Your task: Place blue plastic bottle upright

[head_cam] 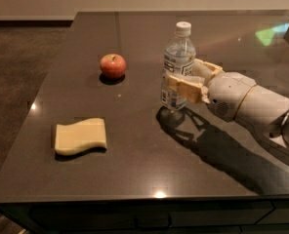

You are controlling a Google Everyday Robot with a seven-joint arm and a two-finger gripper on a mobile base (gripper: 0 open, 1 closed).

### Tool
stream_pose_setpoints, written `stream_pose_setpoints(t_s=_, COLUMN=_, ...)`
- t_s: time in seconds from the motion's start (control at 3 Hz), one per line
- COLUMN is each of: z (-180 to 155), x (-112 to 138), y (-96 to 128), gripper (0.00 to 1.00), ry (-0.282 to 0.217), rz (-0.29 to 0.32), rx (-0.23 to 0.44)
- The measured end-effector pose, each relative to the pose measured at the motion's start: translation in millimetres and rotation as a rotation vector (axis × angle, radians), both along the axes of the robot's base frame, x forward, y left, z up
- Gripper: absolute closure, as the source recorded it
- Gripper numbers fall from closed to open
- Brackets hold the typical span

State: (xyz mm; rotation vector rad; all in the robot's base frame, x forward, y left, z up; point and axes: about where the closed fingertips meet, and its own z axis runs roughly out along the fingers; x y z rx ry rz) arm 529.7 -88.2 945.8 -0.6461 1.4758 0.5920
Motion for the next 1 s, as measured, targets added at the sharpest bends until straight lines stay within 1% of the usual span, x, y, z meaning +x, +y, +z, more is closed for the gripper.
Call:
stream_pose_setpoints(t_s=0.33, z=-9.2, x=1.3, y=3.1, gripper=1.0, ry=-0.027, rz=-0.014, rx=-0.007)
stream_pose_setpoints(t_s=0.67, z=-14.8, x=2.4, y=3.7, gripper=0.82, ry=-0.048, rz=-0.034, rx=0.001)
stream_pose_setpoints(t_s=1.0, z=-16.7, x=2.2, y=1.6, gripper=0.58, ry=-0.062, rz=-0.055, rx=0.011)
